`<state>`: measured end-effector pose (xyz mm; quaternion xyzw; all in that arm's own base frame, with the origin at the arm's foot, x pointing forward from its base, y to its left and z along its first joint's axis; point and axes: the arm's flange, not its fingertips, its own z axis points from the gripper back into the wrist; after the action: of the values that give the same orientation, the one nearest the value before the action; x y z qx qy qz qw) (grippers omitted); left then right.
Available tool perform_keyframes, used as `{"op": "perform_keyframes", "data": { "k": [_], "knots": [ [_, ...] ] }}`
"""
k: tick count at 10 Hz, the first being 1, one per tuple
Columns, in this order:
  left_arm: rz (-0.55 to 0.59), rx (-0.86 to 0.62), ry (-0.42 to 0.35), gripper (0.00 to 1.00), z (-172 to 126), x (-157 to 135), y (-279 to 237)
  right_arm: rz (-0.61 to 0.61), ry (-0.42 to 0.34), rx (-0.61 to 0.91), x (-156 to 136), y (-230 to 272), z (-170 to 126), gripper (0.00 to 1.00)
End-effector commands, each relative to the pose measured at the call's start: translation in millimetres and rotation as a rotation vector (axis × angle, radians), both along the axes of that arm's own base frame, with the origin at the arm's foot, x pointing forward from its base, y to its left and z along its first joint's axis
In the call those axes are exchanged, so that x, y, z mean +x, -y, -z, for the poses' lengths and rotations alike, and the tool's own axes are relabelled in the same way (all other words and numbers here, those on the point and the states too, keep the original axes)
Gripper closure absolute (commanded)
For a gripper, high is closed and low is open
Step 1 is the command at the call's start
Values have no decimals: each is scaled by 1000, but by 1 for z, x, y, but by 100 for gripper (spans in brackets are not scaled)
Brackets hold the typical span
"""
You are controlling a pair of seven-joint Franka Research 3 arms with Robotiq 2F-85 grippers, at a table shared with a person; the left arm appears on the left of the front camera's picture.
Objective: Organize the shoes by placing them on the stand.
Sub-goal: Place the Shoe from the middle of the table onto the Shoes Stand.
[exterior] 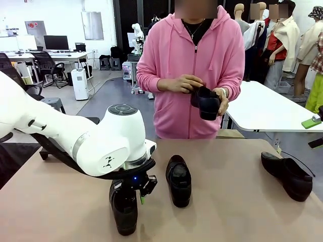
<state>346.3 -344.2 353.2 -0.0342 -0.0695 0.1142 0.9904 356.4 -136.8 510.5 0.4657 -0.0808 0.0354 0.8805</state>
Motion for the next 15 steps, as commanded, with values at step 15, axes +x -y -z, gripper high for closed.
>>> {"op": "perform_keyframes", "data": {
  "k": [15],
  "knots": [
    [625, 169, 160, 100, -157, -72, -90, -1, -3, 2, -1, 0, -3, 0]
  ]
}}
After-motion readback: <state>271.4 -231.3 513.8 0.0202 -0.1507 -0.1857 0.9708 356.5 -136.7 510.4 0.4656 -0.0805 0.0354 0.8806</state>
